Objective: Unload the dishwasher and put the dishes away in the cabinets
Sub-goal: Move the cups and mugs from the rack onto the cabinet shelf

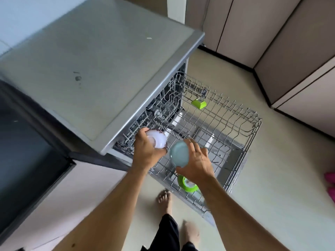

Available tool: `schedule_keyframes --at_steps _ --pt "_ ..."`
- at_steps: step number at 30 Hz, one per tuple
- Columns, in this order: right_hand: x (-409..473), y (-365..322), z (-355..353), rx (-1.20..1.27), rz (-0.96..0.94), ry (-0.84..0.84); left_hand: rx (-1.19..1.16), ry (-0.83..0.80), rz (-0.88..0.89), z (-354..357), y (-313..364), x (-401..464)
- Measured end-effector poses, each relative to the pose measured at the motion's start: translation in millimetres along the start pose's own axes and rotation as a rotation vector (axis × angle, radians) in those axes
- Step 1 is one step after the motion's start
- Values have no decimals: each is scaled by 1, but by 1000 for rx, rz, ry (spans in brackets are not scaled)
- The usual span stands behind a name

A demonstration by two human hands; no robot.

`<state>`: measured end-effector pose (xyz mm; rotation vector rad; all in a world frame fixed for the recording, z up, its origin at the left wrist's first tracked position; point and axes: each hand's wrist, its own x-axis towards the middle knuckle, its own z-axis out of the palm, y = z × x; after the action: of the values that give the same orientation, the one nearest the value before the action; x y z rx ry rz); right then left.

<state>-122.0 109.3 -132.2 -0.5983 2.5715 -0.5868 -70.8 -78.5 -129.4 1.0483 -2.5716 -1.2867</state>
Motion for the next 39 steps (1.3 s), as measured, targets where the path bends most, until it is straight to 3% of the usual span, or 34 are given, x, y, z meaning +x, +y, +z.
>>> schedule_keyframes --at_steps 11,23,39 --pt "-45 -55 -88 58 -30 136 -75 259 56 -63 51 -85" --pt "-92 -146 -150 74 -258 319 -215 641 50 -163 90 -158" --pt "-142 -345 -177 215 -642 399 -213 1019 140 -350 86 -223"
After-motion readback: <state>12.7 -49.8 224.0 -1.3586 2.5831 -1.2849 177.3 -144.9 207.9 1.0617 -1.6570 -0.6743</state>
